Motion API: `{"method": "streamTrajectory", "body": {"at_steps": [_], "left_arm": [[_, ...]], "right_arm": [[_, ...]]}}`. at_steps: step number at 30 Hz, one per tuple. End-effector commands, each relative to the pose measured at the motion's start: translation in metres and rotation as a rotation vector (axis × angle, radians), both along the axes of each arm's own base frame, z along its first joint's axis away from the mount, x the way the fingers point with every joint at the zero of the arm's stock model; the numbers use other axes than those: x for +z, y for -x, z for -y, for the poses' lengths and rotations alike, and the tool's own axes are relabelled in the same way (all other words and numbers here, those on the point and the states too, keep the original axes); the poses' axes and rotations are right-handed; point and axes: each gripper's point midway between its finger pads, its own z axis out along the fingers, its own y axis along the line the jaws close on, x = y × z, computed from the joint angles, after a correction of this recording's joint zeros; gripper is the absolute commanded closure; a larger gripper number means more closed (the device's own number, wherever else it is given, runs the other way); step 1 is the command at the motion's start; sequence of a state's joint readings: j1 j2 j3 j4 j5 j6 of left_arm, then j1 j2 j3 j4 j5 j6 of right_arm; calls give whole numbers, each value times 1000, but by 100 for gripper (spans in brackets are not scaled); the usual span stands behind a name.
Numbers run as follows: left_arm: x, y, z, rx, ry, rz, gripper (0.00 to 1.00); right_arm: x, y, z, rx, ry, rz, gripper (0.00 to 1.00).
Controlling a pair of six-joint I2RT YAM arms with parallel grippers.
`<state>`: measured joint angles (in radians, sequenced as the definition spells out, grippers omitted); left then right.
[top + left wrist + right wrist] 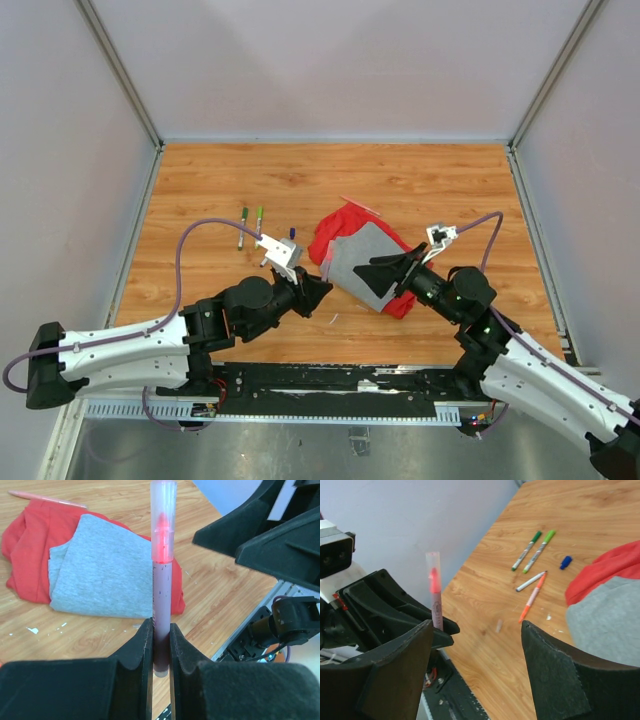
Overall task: Insert the pens into the pen caps
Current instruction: Insert the pen cap onto the pen, then press the pen cap onto the pen.
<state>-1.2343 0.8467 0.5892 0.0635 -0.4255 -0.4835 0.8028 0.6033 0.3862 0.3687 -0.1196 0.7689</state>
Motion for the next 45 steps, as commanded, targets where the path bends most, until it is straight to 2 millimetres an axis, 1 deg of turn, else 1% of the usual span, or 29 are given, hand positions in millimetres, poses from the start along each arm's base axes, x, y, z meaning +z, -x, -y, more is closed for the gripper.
{"method": "streamTrajectory", "body": {"at_steps": [1, 5, 7, 8, 10, 12, 14, 17, 21, 27, 33, 36, 40, 45], "left_arm": [[15, -2, -2, 22, 22, 13, 99], [10, -1, 0, 12, 8, 9, 100], [9, 0, 1, 7, 10, 8, 100], [9, 1, 1, 3, 11, 7, 100], [9, 1, 1, 2, 12, 7, 99], [9, 1, 2, -2, 11, 6, 99], [9, 1, 2, -4, 10, 6, 99], [8, 1, 2, -5, 6, 4, 99], [8, 2, 5, -15, 10, 6, 99], [6, 4, 8, -32, 5, 6, 99], [3, 6, 11, -53, -3, 2, 99], [3, 7, 13, -62, -4, 1, 100], [3, 7, 14, -63, -7, 2, 99], [4, 6, 14, -61, -8, 3, 99]], "right_arm": [[7, -12, 28, -138, 160, 66, 29], [23, -17, 42, -195, 240, 117, 27], [24, -22, 43, -209, 288, 102, 26], [31, -24, 44, -218, 300, 94, 26], [33, -28, 42, -223, 340, 61, 26], [36, -32, 36, -210, 354, 36, 26], [41, -32, 25, -172, 333, 28, 26], [53, -30, 6, -93, 266, 28, 26], [65, -29, -14, -25, 197, 27, 27], [62, -30, -31, 30, 155, -10, 29], [64, -30, -46, 84, 121, -24, 34], [61, -31, -52, 101, 120, -38, 37], [58, -30, -61, 142, 112, -50, 51], [52, -26, -64, 170, 111, -65, 62]]}}
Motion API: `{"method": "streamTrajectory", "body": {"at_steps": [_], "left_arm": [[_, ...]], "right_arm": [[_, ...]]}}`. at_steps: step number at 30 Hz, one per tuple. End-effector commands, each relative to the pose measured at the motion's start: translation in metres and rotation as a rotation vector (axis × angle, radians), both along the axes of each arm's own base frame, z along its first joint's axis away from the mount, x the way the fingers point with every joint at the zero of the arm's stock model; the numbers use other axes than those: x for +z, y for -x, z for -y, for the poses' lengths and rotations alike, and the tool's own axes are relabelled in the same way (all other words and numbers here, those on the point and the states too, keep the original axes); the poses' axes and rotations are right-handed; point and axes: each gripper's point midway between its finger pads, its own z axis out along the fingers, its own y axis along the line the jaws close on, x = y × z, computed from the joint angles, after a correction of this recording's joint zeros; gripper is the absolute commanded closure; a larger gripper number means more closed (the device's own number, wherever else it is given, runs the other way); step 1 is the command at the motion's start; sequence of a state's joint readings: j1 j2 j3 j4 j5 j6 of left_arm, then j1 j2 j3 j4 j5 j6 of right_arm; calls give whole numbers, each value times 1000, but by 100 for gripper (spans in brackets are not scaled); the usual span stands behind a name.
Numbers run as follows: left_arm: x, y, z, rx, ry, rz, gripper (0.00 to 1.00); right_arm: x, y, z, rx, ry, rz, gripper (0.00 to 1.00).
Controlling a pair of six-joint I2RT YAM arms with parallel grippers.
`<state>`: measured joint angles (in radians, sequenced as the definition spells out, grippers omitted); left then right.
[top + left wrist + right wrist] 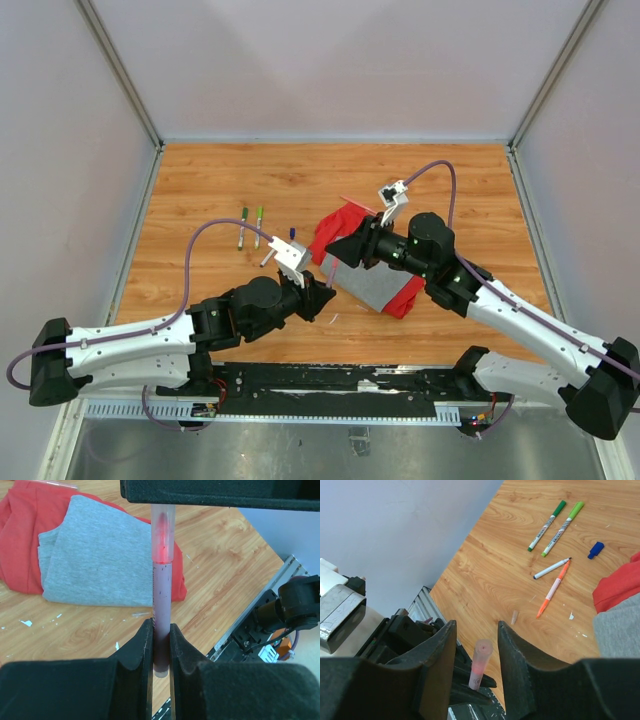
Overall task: Insert the pens into the pen caps
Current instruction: Press the pen cap onto the pen.
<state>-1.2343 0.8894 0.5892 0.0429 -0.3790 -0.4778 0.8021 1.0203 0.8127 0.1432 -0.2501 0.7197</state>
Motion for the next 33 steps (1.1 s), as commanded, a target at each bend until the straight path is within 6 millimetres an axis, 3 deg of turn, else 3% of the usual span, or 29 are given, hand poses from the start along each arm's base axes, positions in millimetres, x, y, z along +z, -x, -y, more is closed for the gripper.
{"method": "streamTrajectory", "body": {"at_steps": [1, 15, 24, 33], "left_arm": [[22, 1, 7, -14, 52, 28, 100], [27, -1, 7, -1, 55, 29, 99], [32, -2, 7, 4, 62, 33, 100], [49, -3, 3, 17, 104, 48, 100]], "right_arm": [[25, 3, -5, 39, -73, 36, 64], [4, 10, -8, 74, -56, -16, 77], [-13, 15, -9, 97, -16, -35, 99], [-38, 31, -13, 100, 25, -73, 99]]}}
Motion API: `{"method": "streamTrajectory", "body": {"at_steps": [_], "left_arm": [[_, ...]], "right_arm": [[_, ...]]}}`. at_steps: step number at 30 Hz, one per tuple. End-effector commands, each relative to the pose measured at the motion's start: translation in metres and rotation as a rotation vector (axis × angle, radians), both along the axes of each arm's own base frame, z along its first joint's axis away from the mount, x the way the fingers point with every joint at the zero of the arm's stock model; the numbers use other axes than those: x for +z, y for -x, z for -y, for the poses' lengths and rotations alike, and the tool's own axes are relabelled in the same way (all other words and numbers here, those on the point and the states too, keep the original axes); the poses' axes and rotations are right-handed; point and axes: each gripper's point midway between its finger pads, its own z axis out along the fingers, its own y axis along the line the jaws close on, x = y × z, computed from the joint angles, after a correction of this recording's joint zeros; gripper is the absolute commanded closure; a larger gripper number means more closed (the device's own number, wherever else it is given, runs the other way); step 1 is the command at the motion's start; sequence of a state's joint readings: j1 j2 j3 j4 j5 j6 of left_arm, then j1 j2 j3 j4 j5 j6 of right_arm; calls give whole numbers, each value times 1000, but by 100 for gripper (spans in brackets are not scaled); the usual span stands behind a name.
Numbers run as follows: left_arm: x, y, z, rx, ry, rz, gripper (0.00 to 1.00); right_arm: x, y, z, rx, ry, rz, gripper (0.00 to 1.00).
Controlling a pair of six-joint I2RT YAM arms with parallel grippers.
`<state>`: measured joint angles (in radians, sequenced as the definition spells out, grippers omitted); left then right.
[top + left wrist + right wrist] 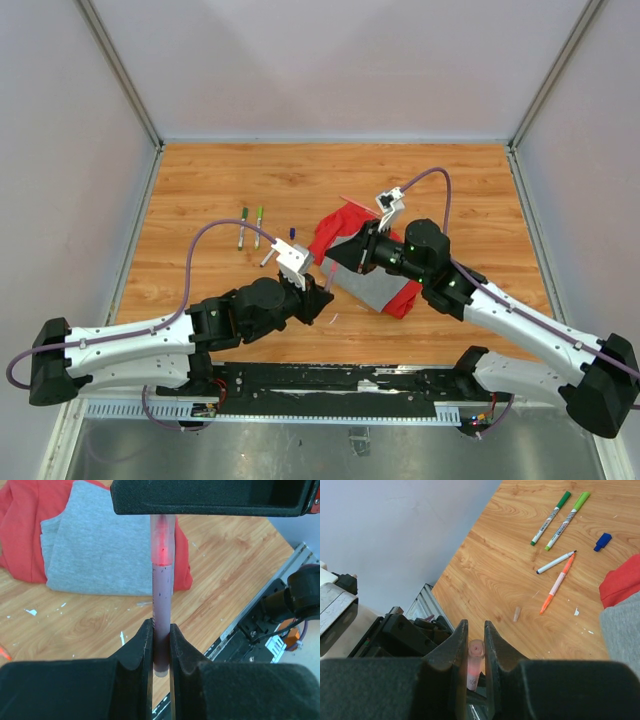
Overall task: Insert the pens into the pen caps
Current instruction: Press the pen cap onto the pen.
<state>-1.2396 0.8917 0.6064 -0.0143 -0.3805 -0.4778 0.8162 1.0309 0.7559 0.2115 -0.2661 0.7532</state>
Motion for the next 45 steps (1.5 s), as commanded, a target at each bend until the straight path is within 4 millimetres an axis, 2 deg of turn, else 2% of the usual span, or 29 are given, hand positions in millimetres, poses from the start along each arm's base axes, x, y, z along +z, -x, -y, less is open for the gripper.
{"method": "streamTrajectory", "body": {"at_steps": [1, 8, 18, 25, 31, 38, 45], "left_arm": [[56, -6, 6, 21, 145, 62, 100], [68, -7, 4, 32, 181, 69, 100], [76, -7, -3, 51, 210, 75, 99], [89, -7, -4, 55, 258, 75, 99], [102, -4, -8, 56, 343, 73, 100], [122, 2, -14, 36, 425, 91, 100], [137, 6, -16, 14, 464, 105, 100]], "right_arm": [[-27, 27, -8, 81, 46, -49, 99], [-37, 43, -18, 123, 49, -70, 99], [-59, 57, -20, 132, 86, -101, 100], [-74, 68, -25, 147, 100, -112, 99], [-84, 91, -33, 227, 112, -89, 100], [-105, 121, -33, 322, 144, -90, 99], [-136, 145, -24, 370, 259, -76, 99]]}}
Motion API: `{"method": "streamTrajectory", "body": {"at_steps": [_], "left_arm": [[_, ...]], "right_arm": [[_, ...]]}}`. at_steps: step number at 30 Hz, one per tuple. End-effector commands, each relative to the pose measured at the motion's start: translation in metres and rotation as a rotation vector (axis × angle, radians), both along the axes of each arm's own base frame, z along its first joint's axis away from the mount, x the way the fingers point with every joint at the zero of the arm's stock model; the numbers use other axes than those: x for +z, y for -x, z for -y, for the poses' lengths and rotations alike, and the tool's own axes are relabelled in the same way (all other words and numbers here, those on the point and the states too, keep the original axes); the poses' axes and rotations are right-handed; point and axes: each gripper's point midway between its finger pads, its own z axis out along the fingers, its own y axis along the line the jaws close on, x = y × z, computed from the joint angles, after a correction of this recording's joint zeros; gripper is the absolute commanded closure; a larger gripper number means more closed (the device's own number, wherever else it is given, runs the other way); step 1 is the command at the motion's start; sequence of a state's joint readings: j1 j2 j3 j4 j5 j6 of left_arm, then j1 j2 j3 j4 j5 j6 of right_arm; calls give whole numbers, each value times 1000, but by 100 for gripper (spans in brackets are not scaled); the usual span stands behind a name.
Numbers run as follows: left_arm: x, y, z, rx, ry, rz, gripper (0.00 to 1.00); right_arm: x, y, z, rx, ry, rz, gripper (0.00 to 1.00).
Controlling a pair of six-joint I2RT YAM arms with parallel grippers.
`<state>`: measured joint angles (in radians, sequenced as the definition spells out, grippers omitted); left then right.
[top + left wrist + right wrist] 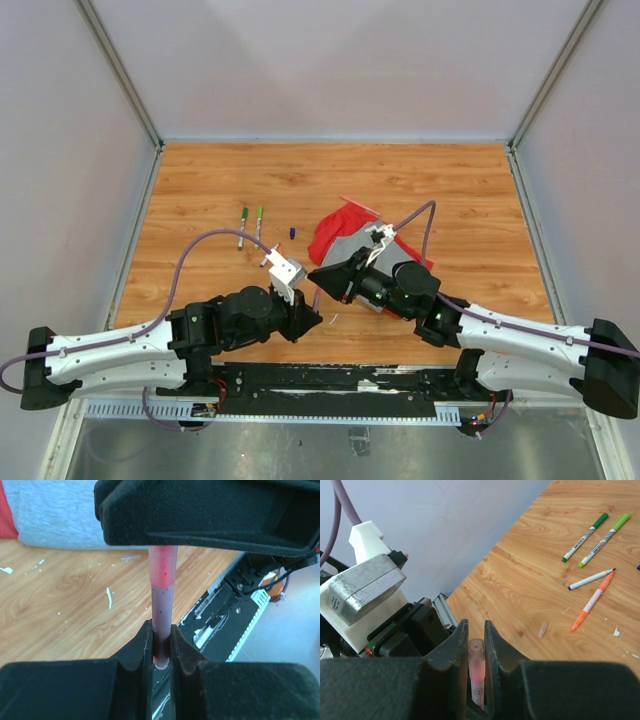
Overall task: Insert the pens into the pen caps
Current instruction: Press the pen cap onto the pen.
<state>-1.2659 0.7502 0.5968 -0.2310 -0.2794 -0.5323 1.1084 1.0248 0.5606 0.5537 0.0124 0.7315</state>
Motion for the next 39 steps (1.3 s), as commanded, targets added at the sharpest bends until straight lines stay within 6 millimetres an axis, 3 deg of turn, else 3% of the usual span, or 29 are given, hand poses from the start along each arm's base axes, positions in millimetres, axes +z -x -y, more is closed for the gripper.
{"method": "streamTrajectory", "body": {"at_steps": [1, 6, 13, 27, 32, 37, 39], "left_arm": [[151, -29, 6, 132, 512, 179, 99], [165, -26, 2, 120, 553, 193, 99], [183, -22, -1, 103, 592, 214, 100], [185, -22, 5, 90, 582, 220, 99], [181, -25, 5, 101, 552, 232, 99], [150, -31, 13, 105, 431, 220, 99], [134, -31, 17, 97, 386, 204, 100]], "right_arm": [[-127, 97, 11, 347, 389, -176, 99], [-148, 108, 23, 355, 445, -171, 99], [-182, 107, 46, 281, 542, -177, 100], [-202, 102, 62, 174, 650, -156, 99], [-189, 95, 57, 139, 621, -139, 99], [-129, 61, 44, -12, 511, -25, 99], [-100, 46, 39, -55, 481, 25, 94]]}}
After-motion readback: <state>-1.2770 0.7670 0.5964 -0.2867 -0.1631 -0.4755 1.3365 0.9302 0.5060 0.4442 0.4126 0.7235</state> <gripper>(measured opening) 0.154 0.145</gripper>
